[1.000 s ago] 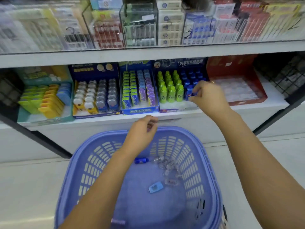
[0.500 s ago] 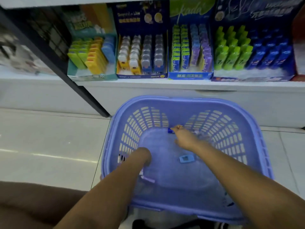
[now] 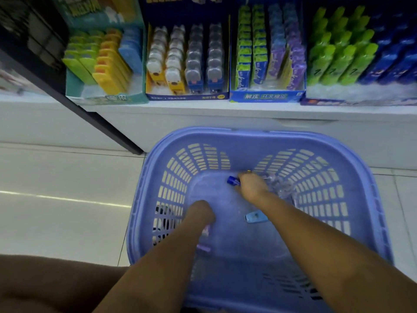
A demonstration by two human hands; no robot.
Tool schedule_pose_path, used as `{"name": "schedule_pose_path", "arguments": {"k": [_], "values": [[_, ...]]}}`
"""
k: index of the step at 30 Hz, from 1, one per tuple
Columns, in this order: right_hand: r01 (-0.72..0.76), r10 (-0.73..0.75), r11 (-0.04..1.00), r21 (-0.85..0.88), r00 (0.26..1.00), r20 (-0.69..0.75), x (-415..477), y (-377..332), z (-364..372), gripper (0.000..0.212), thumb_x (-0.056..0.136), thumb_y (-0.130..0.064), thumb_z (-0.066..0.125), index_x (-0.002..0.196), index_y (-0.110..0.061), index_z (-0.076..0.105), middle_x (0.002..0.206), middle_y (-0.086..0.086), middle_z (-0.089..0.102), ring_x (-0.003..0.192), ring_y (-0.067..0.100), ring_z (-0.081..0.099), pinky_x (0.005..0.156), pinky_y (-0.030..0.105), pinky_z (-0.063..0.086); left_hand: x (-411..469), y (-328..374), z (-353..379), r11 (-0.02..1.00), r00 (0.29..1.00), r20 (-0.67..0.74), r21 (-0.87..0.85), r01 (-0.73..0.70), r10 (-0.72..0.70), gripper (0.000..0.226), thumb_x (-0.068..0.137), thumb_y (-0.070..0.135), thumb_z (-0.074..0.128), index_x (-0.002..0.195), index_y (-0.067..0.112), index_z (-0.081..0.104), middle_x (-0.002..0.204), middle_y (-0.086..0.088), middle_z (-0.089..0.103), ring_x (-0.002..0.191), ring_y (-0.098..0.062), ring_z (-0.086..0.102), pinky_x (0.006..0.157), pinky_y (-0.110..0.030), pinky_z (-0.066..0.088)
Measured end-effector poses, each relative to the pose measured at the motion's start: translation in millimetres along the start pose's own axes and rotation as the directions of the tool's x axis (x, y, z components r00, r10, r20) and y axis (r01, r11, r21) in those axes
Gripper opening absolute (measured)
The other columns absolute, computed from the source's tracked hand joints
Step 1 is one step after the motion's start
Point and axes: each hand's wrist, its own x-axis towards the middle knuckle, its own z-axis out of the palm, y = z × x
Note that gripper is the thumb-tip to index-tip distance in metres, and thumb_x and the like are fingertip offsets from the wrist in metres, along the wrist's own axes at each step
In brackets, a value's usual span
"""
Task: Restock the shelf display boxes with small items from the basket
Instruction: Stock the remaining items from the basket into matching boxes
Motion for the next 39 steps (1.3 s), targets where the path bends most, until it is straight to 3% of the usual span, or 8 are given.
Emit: {"name": "schedule_pose_path", "arguments": {"k": [3,6,8,17,23,26,36,39], "values": [[-0.035,0.003,0.982,0.186,0.985,0.172,0,-7,-25,0.036,0.096,-0.032,0.046,0.1,-0.002,0.065,0.098,0.022,0.063,0.09,0.031,0.061,0.07,0.029,0.046,-9,10,-9,0.814,0.993,0.046,-0.578,-0.062,0.108,0.026,0.083,0.017,0.055,0.062,0.005,0.063,0.049,-0.008,0.059,0.052,-0.019,0.06,0.061,-0.027,0.049],[-0.127,-0.05,0.906,0.404,0.915,0.399,-8,-10,-59,0.029,0.094,-0.017,0.052,0.107,0.007,0.061,0.077,0.016,0.057,0.057,0.022,0.057,0.052,0.022,0.044,-23,26,-34,0.354,0.968,0.156,-0.932,0.078,0.198,0.027,0.087,0.006,0.041,0.061,0.008,0.049,0.049,-0.007,0.046,0.046,-0.016,0.048,0.05,-0.024,0.049],[-0.128,-0.098,0.874,0.47,0.9,0.426,-18,-7,-86,0.022,0.092,-0.009,0.055,0.108,0.006,0.06,0.068,0.01,0.055,0.045,0.01,0.056,0.051,0.018,0.047,-33,31,-52,0.231,0.959,0.129,-0.97,0.07,0.252,0.024,0.089,0.001,0.035,0.069,0.007,0.046,0.052,-0.007,0.041,0.049,-0.017,0.043,0.047,-0.025,0.046],[0.172,-0.262,0.644,0.745,0.965,0.003,-99,25,-198,0.032,0.075,0.012,0.068,0.097,-0.012,0.065,0.093,0.011,0.061,0.083,0.013,0.053,0.075,0.02,0.045,-93,52,-103,0.046,0.708,-0.086,-0.985,-0.165,0.701,0.019,0.084,0.025,0.062,0.094,0.009,0.062,0.077,-0.009,0.069,0.043,-0.002,0.041,0.037,-0.011,0.032],[0.277,-0.029,0.31,0.91,0.959,-0.282,-135,31,-235,0.022,0.081,0.005,0.065,0.102,0.006,0.061,0.082,0.011,0.065,0.063,0.006,0.066,0.065,0.014,0.054,-134,81,-132,-0.06,0.649,-0.378,-0.888,-0.456,0.66,0.009,0.089,0.014,0.059,0.093,0.007,0.062,0.078,-0.004,0.07,0.043,0.0,0.038,0.04,-0.01,0.031],[0.308,0.09,0.191,0.932,0.94,-0.329,-146,28,-247,0.007,0.08,0.0,0.067,0.085,-0.003,0.064,0.075,0.009,0.069,0.058,0.01,0.067,0.059,0.017,0.055,-151,98,-141,-0.084,0.603,-0.529,-0.789,-0.609,0.597,0.004,0.088,0.01,0.062,0.091,0.012,0.061,0.076,-0.004,0.056,0.046,-0.001,0.036,0.043,-0.011,0.03],[0.44,0.266,0.223,0.87,0.831,-0.489,-158,40,-267,0.031,0.074,-0.007,0.076,0.102,0.002,0.065,0.079,0.009,0.069,0.07,0.017,0.069,0.069,0.026,0.058,-177,144,-146,0.048,0.474,-0.817,-0.487,-0.872,0.327,0.027,0.069,0.029,0.082,0.085,0.031,0.06,0.068,0.02,0.06,0.058,0.003,0.05,0.059,-0.017,0.04],[0.461,0.345,0.31,0.832,0.761,-0.55,-158,59,-275,0.028,0.072,-0.008,0.078,0.097,-0.002,0.066,0.082,0.012,0.069,0.074,0.021,0.067,0.076,0.031,0.057,-178,154,-145,0.035,0.516,-0.783,-0.539,-0.841,0.346,0.021,0.076,0.031,0.076,0.089,0.027,0.06,0.064,0.017,0.06,0.054,-0.001,0.048,0.058,-0.02,0.039]]}}
